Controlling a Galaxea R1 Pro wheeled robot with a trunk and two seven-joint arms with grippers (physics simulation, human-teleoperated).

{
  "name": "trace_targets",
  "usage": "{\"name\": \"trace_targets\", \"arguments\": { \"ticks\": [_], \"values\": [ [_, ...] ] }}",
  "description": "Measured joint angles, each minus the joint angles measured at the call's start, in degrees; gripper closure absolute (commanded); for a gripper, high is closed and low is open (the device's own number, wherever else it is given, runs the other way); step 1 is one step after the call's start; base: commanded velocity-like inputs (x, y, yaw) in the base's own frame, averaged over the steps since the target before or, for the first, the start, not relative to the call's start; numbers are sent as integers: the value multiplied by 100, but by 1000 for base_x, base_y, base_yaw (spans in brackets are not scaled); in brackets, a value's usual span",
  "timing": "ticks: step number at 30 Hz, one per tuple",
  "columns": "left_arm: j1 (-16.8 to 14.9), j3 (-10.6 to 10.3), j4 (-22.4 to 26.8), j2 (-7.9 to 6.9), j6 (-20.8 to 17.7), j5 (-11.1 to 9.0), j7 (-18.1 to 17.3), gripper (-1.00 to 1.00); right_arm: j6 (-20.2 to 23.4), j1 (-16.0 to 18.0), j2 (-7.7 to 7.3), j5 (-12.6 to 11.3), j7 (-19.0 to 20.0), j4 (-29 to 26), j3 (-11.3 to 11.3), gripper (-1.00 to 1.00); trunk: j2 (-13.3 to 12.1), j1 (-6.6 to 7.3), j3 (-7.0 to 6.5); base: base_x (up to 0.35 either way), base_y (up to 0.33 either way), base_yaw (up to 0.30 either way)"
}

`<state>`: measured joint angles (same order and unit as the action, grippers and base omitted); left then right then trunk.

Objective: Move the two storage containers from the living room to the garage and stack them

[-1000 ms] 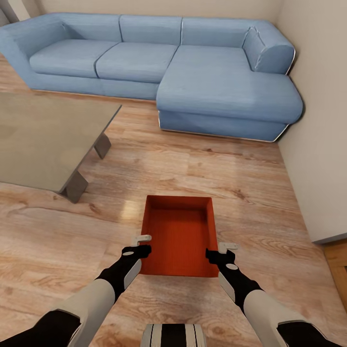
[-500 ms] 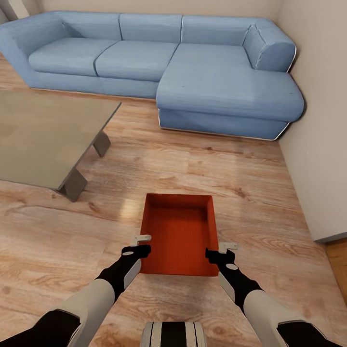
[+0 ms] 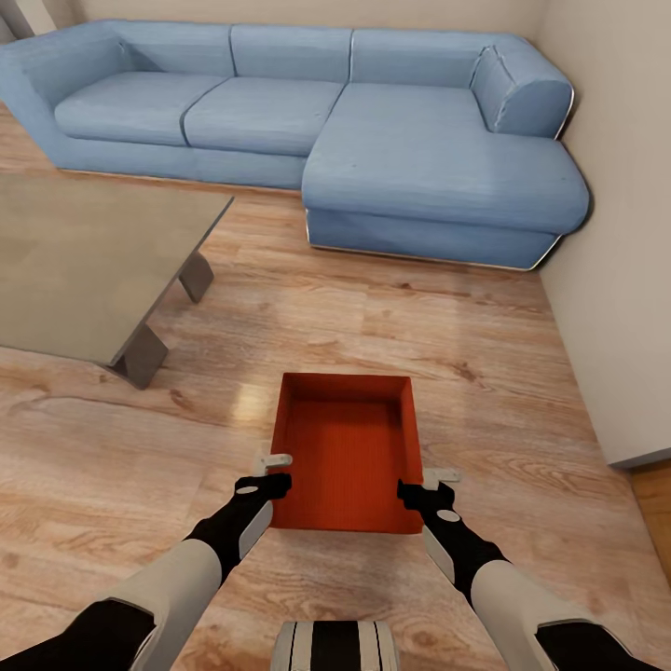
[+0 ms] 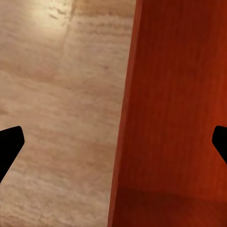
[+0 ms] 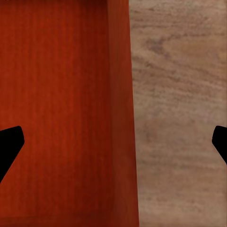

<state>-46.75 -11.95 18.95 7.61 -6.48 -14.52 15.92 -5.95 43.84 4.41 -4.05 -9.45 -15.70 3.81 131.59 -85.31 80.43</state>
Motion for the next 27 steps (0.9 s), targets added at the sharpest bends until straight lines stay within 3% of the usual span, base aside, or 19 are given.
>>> {"name": "trace_targets", "arguments": {
  "ticks": [11, 12, 13, 27],
  "values": [
    [0, -14, 8, 4, 0, 35, 0, -100, 8, 1, 0, 0, -16, 0, 7, -100, 0, 0, 0, 0, 0, 0],
    [0, -16, 7, 5, 0, 43, 0, -100, 8, 0, 0, 0, -16, 0, 8, 100, 0, 0, 0, 0, 0, 0],
    [0, -19, 4, 6, 0, 60, 0, 100, 8, -1, 0, 0, -17, 0, 8, 100, 0, 0, 0, 0, 0, 0],
    [0, -43, 48, 6, 7, -88, -22, 100, -9, -3, 4, -2, 13, 0, 66, 100, 0, 0, 0, 0, 0, 0]
  ]
}}
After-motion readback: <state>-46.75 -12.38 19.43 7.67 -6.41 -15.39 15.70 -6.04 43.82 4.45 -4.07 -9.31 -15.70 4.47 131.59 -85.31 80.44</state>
